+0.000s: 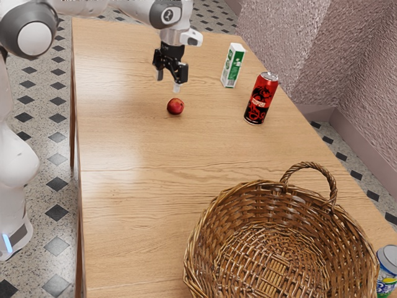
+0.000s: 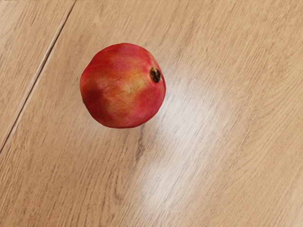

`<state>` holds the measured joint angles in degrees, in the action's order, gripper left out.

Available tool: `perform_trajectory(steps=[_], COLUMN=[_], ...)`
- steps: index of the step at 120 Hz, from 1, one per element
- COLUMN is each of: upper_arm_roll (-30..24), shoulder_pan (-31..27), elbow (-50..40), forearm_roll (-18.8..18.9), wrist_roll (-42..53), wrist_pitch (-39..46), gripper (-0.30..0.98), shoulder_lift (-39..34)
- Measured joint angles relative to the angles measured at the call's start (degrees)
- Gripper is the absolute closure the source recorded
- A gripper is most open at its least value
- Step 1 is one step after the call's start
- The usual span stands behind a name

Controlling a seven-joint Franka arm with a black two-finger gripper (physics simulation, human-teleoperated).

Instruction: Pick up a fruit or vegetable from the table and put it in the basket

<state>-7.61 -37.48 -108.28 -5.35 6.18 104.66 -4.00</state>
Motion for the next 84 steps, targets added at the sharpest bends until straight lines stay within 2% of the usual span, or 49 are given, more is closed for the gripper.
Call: perform_trajectory(steps=[14,40,84], upper_arm_roll=[-1.4,-7.8,-9.1], shoulder_pan=[-1.3,-9.3,-3.8], elbow=[-0.7,-0.8,-0.4], forearm_roll=[-0.1,-0.2,-0.1], wrist_roll=[-0.1,-0.2,-0.3], wrist_pitch=[1.7,3.5,5.8], gripper=[0.0,0.0,0.0], shoulder_lift=[0.9,1.5,3.9])
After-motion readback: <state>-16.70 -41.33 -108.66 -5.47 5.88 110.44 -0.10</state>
